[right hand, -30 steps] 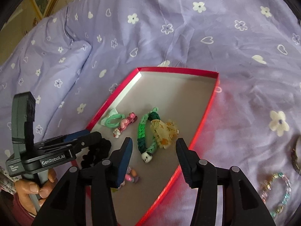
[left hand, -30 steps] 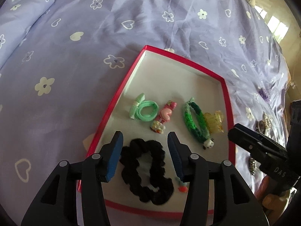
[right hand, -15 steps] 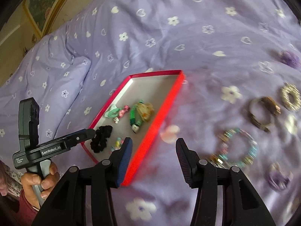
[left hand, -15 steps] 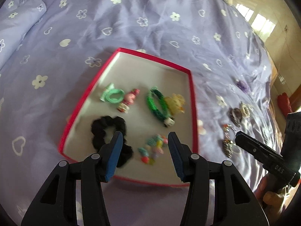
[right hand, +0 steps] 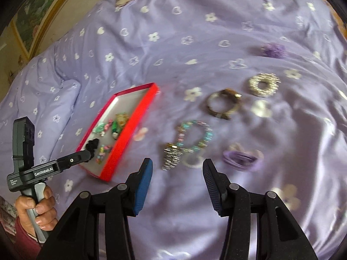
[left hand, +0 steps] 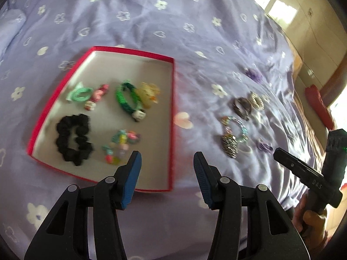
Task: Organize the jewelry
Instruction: 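Move both open tools back over the remaining jewelry, then grasp the silver chain bracelet with the left tool while the right tool grasps the lavender hair tie, then carry the chain bracelet with the left tool while the right tool carries the lavender hair tie to the box, then lower and release the chain bracelet with the left tool while the right tool releases the hair tie, then move both open tools back over the remaining jewelry, then grasp the gold ring with the left tool while the right tool grasps the gold watch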
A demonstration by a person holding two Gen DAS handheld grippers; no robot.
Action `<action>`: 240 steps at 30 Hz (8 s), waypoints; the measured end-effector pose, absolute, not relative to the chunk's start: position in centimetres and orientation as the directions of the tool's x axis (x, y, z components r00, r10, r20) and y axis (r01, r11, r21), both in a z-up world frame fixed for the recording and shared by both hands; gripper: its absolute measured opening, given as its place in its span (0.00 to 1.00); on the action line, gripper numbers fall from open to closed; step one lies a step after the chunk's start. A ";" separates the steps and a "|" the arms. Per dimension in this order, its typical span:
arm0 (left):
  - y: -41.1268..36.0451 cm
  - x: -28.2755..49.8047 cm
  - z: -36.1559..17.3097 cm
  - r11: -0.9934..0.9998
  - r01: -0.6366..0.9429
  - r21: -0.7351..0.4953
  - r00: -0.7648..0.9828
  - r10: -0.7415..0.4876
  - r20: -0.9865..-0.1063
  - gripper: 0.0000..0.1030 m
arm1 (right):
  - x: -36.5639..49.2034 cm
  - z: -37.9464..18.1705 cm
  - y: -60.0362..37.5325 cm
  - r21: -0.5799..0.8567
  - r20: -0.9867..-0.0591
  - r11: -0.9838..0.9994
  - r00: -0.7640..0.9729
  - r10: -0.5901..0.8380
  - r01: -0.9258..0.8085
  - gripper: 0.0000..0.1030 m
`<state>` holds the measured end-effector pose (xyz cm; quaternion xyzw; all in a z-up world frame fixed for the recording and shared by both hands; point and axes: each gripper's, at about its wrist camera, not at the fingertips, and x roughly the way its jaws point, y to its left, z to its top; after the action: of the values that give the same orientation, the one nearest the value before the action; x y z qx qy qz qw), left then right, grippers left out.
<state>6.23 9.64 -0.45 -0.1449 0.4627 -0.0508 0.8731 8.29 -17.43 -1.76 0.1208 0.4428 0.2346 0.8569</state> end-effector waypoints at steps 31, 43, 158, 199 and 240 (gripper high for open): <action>-2.8 13.4 -5.4 0.947 0.204 -0.249 0.434 -0.316 -0.844 0.47 | 12.5 -6.5 -22.5 0.368 -0.770 0.909 0.483 0.416 -0.196 0.45; -2.7 13.1 -5.1 0.936 0.240 -0.257 0.463 -0.343 -0.817 0.15 | 12.0 -6.5 -22.7 0.407 -0.752 0.895 0.488 0.443 -0.184 0.12; 20.5 6.5 -2.9 0.940 -0.252 -0.229 0.611 -0.029 -0.791 0.58 | 13.3 -2.4 -2.1 0.486 -0.674 0.734 0.331 0.660 -0.474 0.41; 0.5 9.9 -1.6 0.968 0.162 -0.194 0.541 -0.251 -0.802 0.64 | 13.6 -3.8 -22.2 0.513 -0.681 0.841 0.517 0.519 -0.170 0.45; -0.8 11.9 -3.3 0.951 0.219 -0.219 0.527 -0.304 -0.794 0.20 | 17.4 -5.0 -19.7 0.392 -0.741 0.899 0.512 0.434 -0.195 0.01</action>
<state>11.95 -0.80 -3.28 -0.0459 0.4627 -0.1499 0.8725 17.36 -19.73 -4.99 0.1306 0.4590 0.1829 0.8596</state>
